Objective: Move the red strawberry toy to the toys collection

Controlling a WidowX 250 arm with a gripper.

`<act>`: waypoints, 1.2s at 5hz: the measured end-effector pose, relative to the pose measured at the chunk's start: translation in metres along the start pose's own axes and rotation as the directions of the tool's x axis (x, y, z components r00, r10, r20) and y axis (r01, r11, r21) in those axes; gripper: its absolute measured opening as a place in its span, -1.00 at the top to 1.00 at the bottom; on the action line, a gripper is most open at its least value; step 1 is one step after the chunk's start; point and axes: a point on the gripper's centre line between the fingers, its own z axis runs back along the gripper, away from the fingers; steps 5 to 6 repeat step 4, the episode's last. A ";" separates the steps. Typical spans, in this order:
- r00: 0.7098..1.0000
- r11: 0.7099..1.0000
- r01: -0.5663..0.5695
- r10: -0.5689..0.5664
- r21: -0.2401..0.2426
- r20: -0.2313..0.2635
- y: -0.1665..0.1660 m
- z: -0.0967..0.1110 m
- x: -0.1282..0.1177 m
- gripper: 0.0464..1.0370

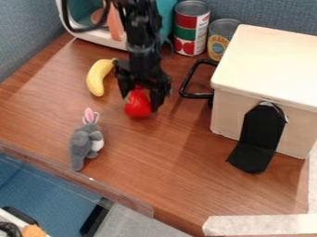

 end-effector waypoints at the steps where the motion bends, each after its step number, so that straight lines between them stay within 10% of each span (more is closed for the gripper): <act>1: 1.000 1.000 0.009 -0.009 0.024 0.024 -0.002 -0.003 -0.003 -0.73; 4: 0.979 0.995 -0.097 0.098 -0.012 0.177 0.013 0.065 -0.014 -0.93; 6: 0.979 0.995 -0.097 0.098 -0.012 0.177 0.013 0.065 -0.014 -0.93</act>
